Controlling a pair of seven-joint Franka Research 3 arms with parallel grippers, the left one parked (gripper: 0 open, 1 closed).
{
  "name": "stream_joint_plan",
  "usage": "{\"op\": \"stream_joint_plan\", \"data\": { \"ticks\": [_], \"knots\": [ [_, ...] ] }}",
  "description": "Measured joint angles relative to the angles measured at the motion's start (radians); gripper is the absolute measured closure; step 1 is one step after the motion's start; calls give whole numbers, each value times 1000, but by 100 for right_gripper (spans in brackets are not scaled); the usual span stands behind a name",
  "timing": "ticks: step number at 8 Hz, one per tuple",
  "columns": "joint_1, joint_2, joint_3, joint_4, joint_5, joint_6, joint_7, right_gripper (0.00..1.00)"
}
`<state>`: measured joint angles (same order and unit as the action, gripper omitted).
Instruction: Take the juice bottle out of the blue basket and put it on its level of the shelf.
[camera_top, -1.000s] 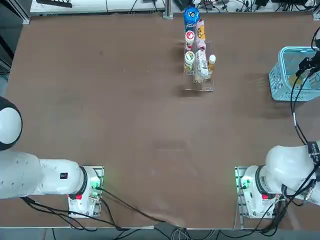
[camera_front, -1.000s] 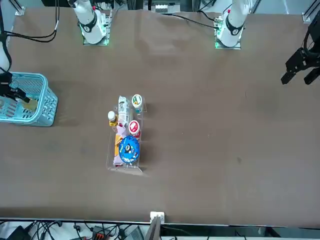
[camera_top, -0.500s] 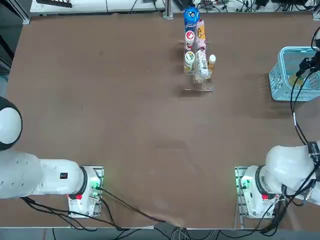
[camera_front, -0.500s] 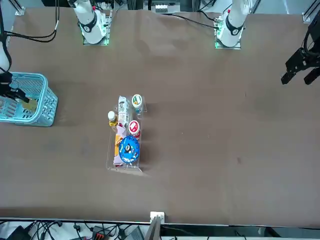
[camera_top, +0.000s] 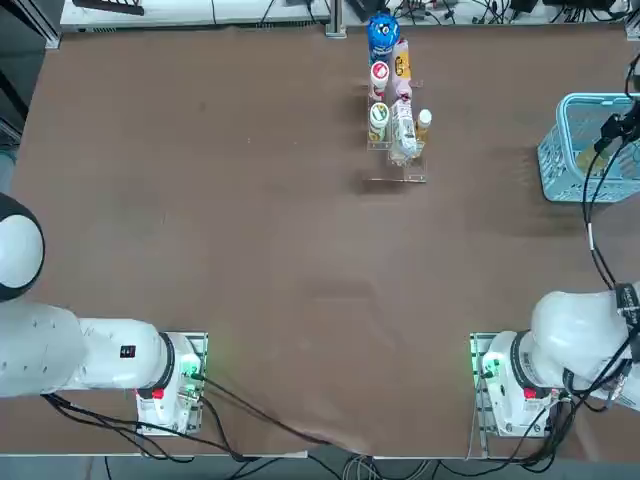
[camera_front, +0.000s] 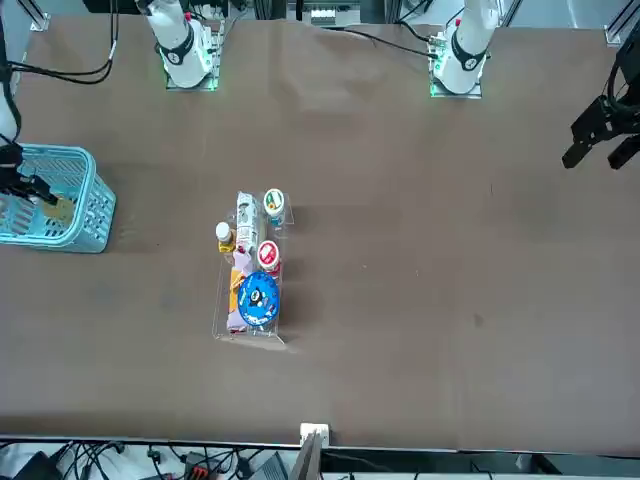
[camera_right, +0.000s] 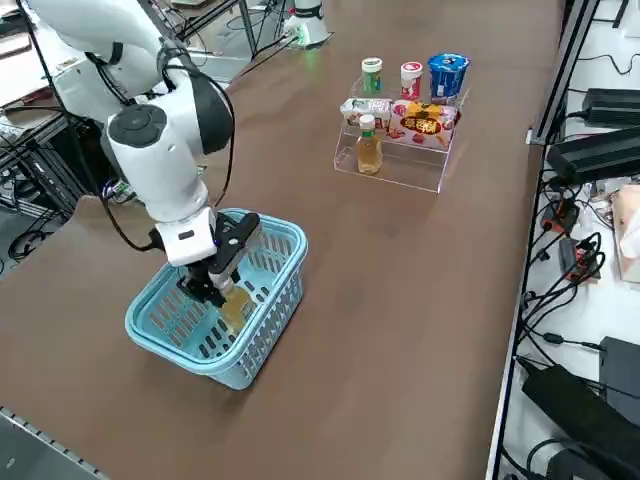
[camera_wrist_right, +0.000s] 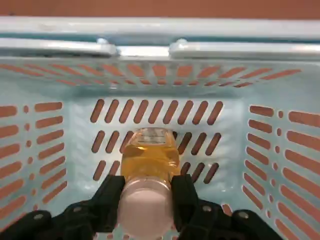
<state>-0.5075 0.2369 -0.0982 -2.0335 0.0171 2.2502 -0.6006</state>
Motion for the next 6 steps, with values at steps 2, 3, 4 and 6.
{"op": "stream_joint_plan", "data": {
  "ticks": [2, 3, 4, 6],
  "knots": [
    [-12, -43, -1, 113, 0, -214, -54, 46],
    [-14, -63, 0, 191, 0, -332, -70, 46],
    [-14, -78, 3, 268, 0, -433, -78, 46],
    [-5, -89, 20, 404, -8, -583, -80, 46]
  ]
}}
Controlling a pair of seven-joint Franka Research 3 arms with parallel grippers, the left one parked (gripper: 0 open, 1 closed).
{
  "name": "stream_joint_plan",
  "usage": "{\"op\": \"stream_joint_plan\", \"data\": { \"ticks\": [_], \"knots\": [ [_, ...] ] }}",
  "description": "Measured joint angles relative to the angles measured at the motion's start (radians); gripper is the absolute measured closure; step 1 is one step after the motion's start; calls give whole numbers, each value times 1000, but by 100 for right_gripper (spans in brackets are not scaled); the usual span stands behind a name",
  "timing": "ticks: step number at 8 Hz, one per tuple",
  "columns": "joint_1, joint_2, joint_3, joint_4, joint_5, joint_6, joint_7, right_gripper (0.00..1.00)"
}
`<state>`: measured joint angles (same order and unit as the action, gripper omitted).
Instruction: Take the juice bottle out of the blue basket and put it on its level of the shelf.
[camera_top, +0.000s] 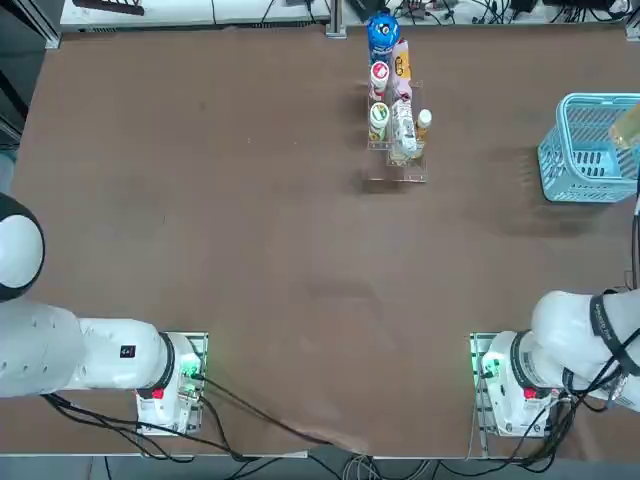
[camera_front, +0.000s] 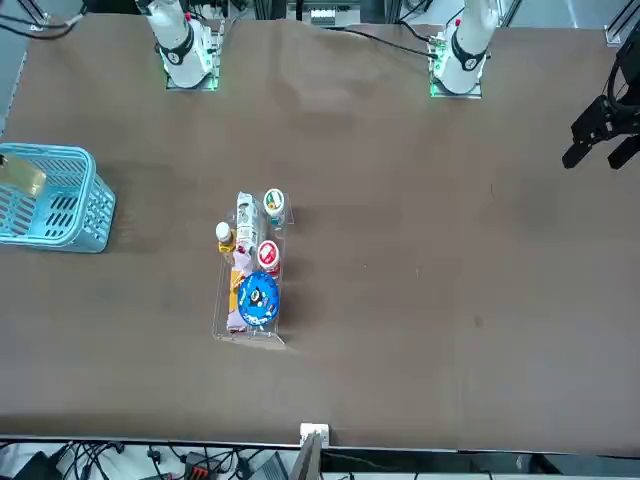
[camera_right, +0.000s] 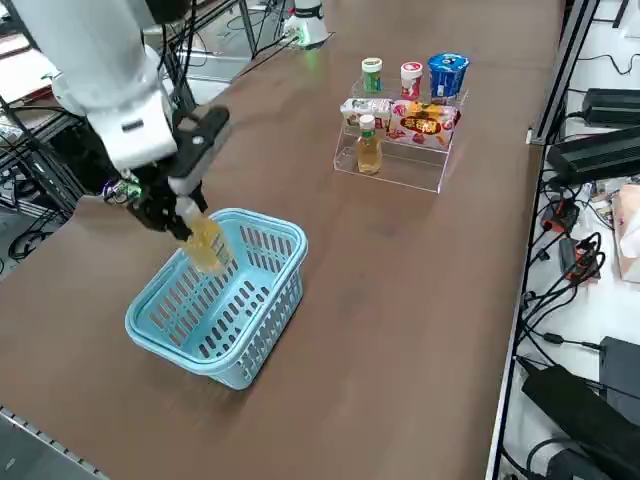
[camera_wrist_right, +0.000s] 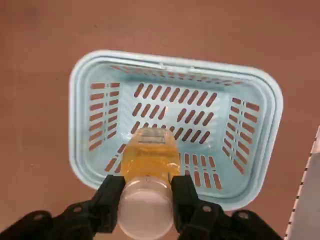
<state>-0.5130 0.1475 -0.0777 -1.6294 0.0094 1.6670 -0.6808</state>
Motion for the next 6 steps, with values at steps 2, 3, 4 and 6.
{"op": "stream_joint_plan", "data": {
  "ticks": [2, 3, 4, 6],
  "knots": [
    [59, -1, 8, 88, -29, -73, 0, 46],
    [109, 0, 10, 116, -43, -87, 2, 46],
    [161, 0, 13, 135, -55, -98, 2, 46],
    [258, 2, 16, 151, -73, -115, -16, 46]
  ]
}}
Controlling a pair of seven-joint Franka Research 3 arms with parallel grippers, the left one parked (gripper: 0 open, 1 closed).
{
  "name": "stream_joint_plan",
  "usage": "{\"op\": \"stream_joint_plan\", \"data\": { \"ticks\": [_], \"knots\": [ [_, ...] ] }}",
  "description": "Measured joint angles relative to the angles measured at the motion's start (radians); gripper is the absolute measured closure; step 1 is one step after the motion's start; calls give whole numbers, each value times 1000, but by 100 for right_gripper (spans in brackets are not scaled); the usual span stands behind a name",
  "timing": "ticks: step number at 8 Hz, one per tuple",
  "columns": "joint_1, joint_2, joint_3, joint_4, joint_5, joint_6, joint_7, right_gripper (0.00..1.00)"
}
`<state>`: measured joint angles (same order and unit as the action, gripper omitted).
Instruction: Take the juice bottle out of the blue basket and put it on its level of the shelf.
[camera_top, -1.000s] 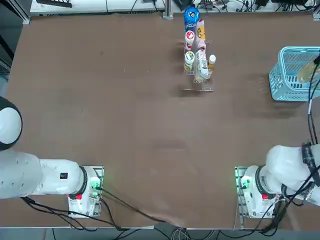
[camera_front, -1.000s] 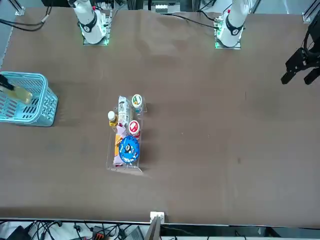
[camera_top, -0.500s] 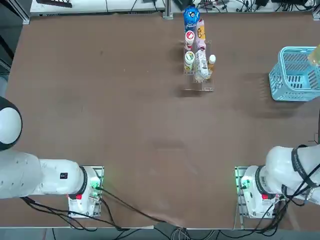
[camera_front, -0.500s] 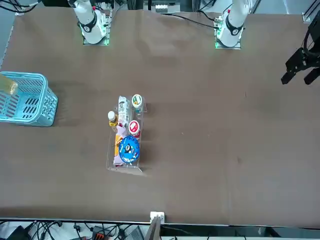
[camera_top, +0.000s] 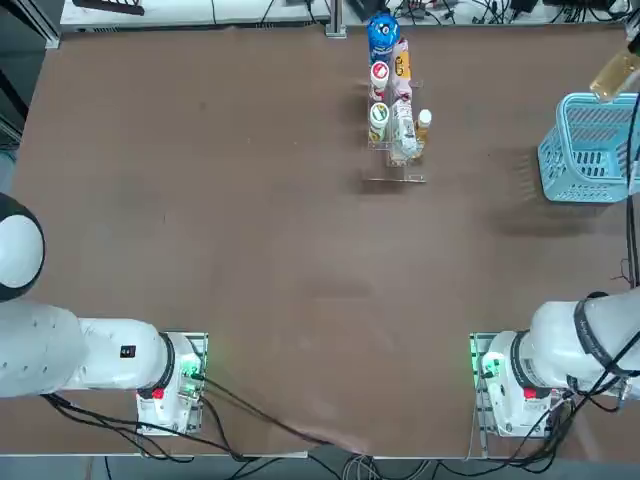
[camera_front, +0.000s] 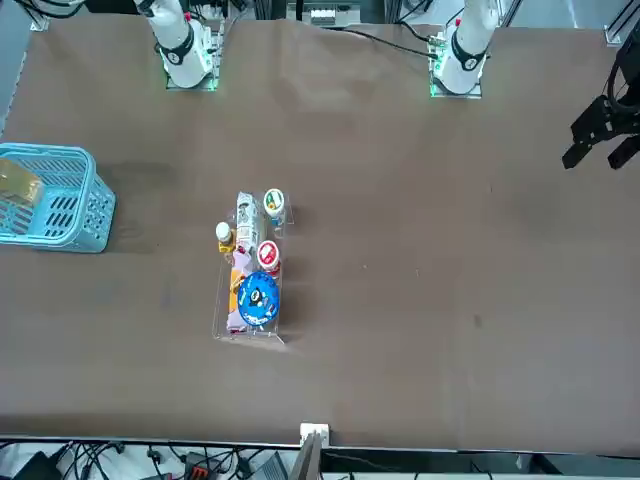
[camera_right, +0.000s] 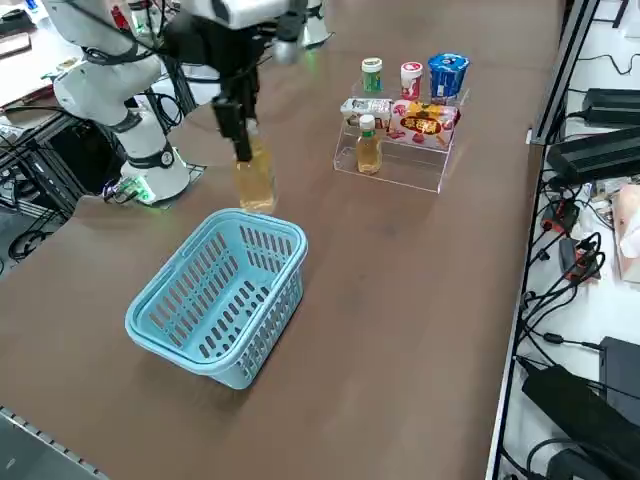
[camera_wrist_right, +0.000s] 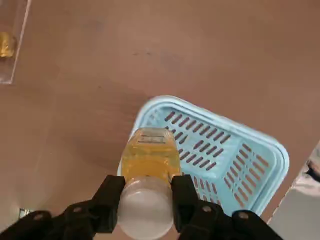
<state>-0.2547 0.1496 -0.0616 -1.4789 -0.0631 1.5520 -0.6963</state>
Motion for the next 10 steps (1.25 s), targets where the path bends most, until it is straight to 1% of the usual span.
{"op": "stream_joint_plan", "data": {
  "ticks": [3, 6, 8, 10],
  "knots": [
    [137, 29, 2, 1, -22, 3, -99, 46],
    [248, 66, 3, 2, -24, 32, -118, 46],
    [310, 102, 3, 1, -25, 99, -156, 46],
    [354, 148, 4, 0, -25, 198, -235, 46]
  ]
}}
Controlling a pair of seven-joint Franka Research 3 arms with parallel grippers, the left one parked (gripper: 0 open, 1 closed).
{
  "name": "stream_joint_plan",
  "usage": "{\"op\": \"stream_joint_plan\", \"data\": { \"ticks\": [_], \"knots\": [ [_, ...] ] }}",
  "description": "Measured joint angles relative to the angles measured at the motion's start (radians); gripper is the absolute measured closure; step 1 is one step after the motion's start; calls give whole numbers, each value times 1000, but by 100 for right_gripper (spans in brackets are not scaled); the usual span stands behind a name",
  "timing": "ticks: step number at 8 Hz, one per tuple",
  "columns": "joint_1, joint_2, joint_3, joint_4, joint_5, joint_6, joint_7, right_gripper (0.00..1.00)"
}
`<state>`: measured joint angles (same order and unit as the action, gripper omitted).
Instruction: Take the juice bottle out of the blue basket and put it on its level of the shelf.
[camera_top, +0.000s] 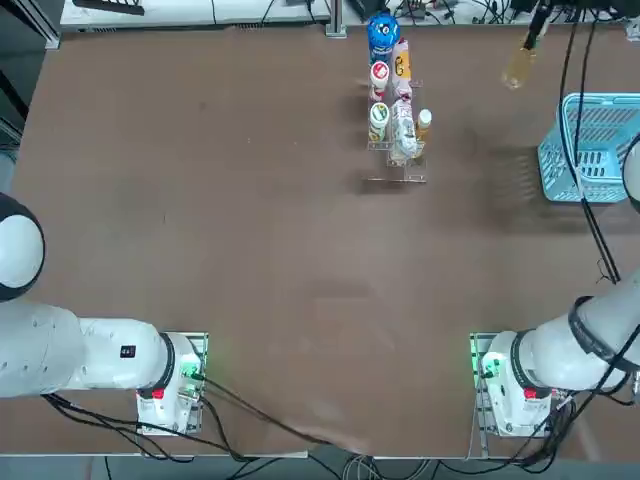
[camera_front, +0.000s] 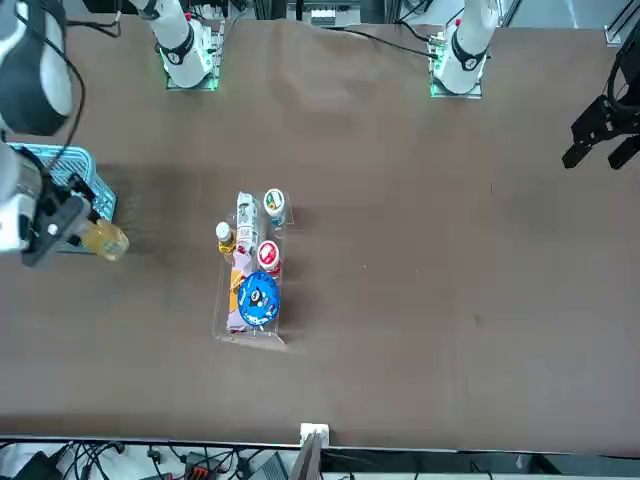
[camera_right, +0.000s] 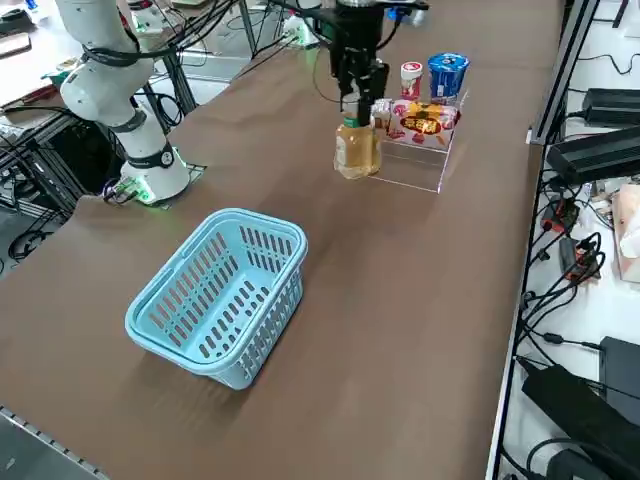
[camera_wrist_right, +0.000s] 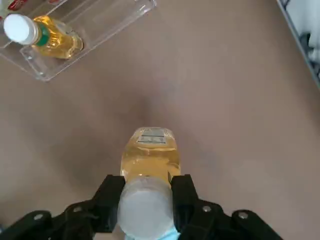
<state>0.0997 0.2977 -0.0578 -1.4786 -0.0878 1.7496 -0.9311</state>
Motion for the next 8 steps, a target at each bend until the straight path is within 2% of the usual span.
{"op": "stream_joint_plan", "data": {
  "ticks": [2, 5, 8],
  "knots": [
    [27, 49, 8, 0, 0, 75, -40, 46],
    [38, 98, 78, 0, 1, 153, -50, 46],
    [46, 133, 137, 0, 1, 168, -88, 46]
  ]
}}
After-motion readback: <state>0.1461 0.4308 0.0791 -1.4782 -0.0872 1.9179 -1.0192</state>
